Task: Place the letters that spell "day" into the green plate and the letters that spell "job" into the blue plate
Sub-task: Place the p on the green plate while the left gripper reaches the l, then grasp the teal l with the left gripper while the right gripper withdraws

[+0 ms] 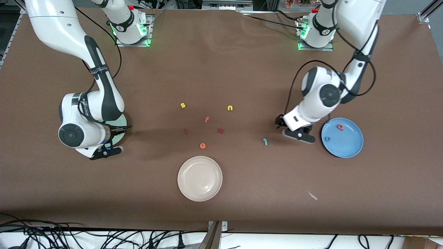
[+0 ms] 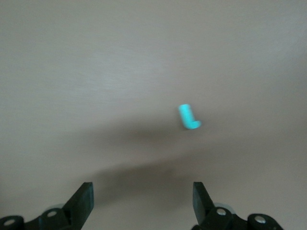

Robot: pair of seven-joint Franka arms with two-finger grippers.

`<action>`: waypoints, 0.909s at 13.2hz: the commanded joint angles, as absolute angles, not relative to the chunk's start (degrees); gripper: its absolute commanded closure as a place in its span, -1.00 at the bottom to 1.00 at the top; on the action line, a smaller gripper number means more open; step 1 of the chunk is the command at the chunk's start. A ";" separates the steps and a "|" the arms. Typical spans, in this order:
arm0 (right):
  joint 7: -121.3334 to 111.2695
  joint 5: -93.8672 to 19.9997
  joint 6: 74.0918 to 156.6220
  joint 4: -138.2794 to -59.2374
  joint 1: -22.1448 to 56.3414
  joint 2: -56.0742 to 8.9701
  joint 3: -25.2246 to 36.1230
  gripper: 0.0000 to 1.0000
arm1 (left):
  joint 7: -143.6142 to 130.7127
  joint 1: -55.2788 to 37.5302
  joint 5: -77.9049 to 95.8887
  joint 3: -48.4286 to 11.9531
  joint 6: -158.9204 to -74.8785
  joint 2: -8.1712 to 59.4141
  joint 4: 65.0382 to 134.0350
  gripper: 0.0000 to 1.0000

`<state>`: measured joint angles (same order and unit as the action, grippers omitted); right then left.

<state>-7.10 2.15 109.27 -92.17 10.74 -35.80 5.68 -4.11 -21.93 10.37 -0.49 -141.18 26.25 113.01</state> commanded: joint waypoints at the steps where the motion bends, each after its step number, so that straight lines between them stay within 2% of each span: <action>1: -7.21 1.85 107.75 -92.11 8.53 -36.03 5.45 -0.57 | -12.81 -26.78 10.11 2.45 -140.89 31.37 107.50 -0.83; 2: -7.12 1.76 107.75 -91.94 8.35 -36.04 5.28 -1.00 | -14.92 -28.89 10.11 3.85 -140.89 32.33 106.79 -0.83; 5: -6.59 1.41 106.27 -90.97 9.14 -34.98 4.57 -1.00 | -22.21 -30.85 10.28 5.18 -140.89 35.32 103.37 -0.82; 7: -6.24 1.41 103.03 -88.52 9.14 -34.89 3.00 -1.00 | -24.25 -31.46 10.28 7.11 -140.89 37.87 100.56 -0.81; 12: 3.41 1.67 94.58 -84.38 9.40 -33.23 -1.66 -1.00 | -28.20 -34.01 10.46 8.17 -143.34 41.30 98.44 -0.75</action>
